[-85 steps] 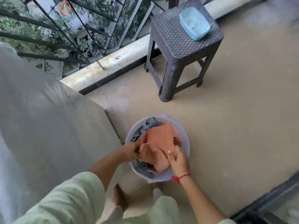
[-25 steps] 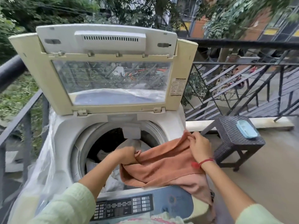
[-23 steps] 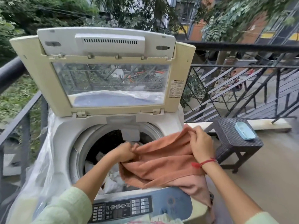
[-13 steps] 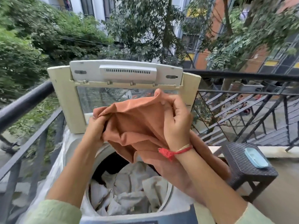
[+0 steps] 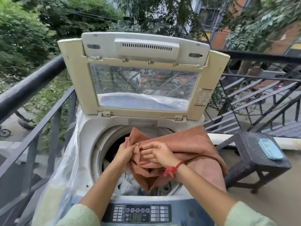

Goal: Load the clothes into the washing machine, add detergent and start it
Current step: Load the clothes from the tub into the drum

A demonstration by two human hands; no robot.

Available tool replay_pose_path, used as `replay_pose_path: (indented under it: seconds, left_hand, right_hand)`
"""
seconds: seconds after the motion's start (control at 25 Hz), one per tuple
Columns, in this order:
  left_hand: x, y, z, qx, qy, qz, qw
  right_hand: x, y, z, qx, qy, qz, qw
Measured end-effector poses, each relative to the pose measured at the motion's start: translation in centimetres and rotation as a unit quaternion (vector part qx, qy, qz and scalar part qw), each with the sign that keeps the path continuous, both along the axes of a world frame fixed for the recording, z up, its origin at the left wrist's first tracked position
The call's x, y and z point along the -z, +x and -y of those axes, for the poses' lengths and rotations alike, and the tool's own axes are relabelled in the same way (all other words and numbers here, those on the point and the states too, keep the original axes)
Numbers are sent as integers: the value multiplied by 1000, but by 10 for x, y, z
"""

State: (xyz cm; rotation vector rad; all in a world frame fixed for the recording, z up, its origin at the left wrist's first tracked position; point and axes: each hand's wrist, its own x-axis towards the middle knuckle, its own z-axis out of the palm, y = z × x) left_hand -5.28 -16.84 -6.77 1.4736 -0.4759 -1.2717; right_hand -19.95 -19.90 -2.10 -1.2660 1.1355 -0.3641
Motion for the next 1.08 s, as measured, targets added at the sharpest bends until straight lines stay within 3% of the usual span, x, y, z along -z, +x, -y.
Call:
replay_pose_path:
  seconds: [0.04,0.08,0.12,0.16,0.2,0.24,0.32,0.36,0.48,0.64,0.72,0.84,0.92,1.0,1.08]
  left_hand:
    - [5,5,4,-6,2,26,1000]
    - [9,11,7,-7,6,43,999]
    - [11,17,9,-5,10,53,999]
    - [14,22,11,1,12,53,998]
    - [17,25,13,6,13,48,999]
    - [19,27,15,10,18,43,999]
    - [19,26,18,15,23,56,998]
    - [17,24,21,8,25,65,998]
    - [4,17,27,-29,2,73,997]
    - [-27,17,33,-46,-75,111,990]
    - [-43,27,33,-66,-103,128,984]
    - [-62,44,24,-89,-144,152,974]
    - [-83,52,17,-101,-194,140,966]
    - [-112,67,16,-144,-244,125,951]
    - [-136,92,16,-167,-275,125,939]
  right_hand:
    - [-1,-19,13,36,-102,-54,993]
    - [-5,-44,30,54,-232,-135,962]
    - [-11,-72,50,29,-343,-240,908]
    - [-13,-100,69,-16,-382,-342,859]
    - [-12,-125,84,-54,-349,-409,841]
    - [-5,-143,92,-77,-293,-424,853]
    - [17,-157,91,-68,-237,-373,894]
    - [27,-156,86,-34,-257,-368,893]
    - [35,-154,70,47,-357,-426,830]
    - [3,-164,54,-32,-473,-532,702]
    - [-36,-147,49,10,-548,-460,699]
    - [-112,-90,43,186,-642,-173,724]
    - [-157,-49,35,251,-629,19,735]
    - [-188,-11,21,243,-608,151,740]
    - [-199,23,11,197,-608,226,736]
